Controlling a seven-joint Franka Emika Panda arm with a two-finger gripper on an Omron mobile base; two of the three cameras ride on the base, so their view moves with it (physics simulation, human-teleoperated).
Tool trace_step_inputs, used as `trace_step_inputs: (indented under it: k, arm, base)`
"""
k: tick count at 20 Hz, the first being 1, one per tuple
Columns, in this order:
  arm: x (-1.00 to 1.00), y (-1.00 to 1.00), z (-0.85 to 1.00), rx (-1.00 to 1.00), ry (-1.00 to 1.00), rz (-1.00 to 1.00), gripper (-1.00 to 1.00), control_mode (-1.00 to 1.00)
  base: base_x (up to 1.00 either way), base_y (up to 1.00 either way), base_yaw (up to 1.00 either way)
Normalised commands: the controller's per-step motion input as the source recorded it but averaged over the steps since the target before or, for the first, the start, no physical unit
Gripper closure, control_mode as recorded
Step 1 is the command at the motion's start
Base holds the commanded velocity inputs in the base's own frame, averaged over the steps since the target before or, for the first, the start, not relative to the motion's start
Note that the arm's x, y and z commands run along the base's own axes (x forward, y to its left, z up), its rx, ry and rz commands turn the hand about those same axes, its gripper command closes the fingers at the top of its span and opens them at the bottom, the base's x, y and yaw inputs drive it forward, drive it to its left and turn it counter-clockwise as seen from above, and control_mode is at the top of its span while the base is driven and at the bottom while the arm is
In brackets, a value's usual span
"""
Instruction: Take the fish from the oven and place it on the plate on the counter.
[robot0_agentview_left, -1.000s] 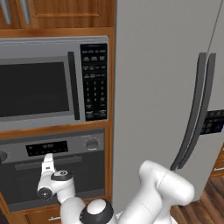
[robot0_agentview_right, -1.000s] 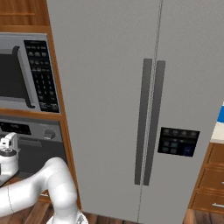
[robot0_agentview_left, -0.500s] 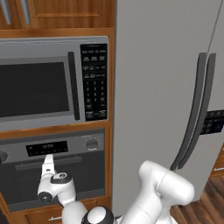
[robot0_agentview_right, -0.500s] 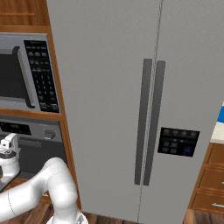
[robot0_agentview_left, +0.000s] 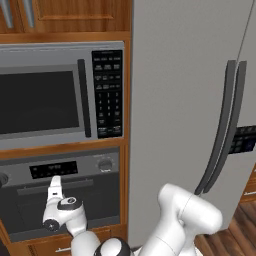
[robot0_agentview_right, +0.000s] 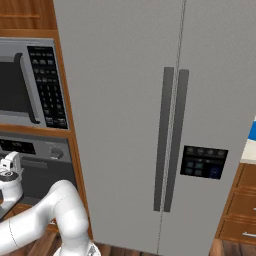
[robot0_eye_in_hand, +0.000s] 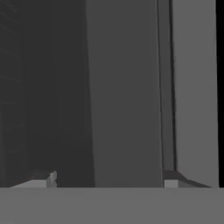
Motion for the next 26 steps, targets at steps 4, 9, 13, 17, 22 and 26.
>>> trace_step_inputs:
  k: [4,9,13,17,22,26]
  arm:
    - [0.06,0.13,0.12,-0.05,0.04,0.0,-1.0,-1.0]
    - [0.02,0.15,0.02,-0.06,0.04,0.0,1.0,-1.0]
    - [0.01,0.13,0.03,-0.07,0.06,0.0,1.0,-1.0]
    - [0.0,0.07,0.0,-0.04,0.03,0.0,1.0,-1.0]
    - [-0.01,0.06,0.0,-0.02,0.0,0.0,1.0,-1.0]
    - [-0.12,0.04,-0.11,0.0,0.0,0.0,1.0,-1.0]
  base:
    - [0.0,0.0,0.0]
    - [0.0,0.0,0.0]
    - [0.0,0.0,0.0]
    - [0.0,0.0,0.0]
    - [0.0,0.0,0.0]
    - [0.0,0.0,0.0]
